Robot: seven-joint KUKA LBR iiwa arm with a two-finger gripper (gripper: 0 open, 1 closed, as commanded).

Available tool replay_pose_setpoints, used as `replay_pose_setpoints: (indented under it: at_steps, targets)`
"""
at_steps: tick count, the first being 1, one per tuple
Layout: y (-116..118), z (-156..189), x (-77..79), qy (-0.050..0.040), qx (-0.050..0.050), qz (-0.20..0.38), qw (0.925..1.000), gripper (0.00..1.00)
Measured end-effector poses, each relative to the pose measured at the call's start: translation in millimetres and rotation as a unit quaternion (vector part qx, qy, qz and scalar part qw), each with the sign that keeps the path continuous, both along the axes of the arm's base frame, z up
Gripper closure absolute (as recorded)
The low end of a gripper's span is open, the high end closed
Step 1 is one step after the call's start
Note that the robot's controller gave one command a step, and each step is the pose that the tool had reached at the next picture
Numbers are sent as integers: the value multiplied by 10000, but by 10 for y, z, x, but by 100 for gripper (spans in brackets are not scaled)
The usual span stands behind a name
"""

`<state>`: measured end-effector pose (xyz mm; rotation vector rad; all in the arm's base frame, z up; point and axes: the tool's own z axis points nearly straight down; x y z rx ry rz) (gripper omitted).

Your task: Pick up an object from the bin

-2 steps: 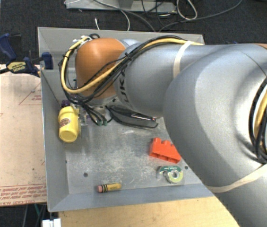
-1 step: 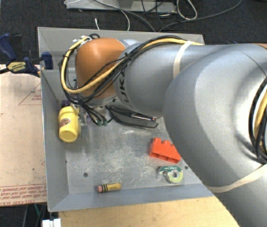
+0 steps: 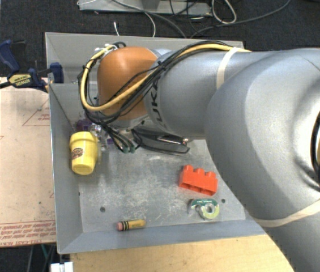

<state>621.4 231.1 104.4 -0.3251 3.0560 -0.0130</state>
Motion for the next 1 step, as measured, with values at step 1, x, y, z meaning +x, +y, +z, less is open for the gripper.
replay_pose_setpoints:
  at_steps: [1]
  targets:
    - [23,135,-40,58,-6,9,10000,100]
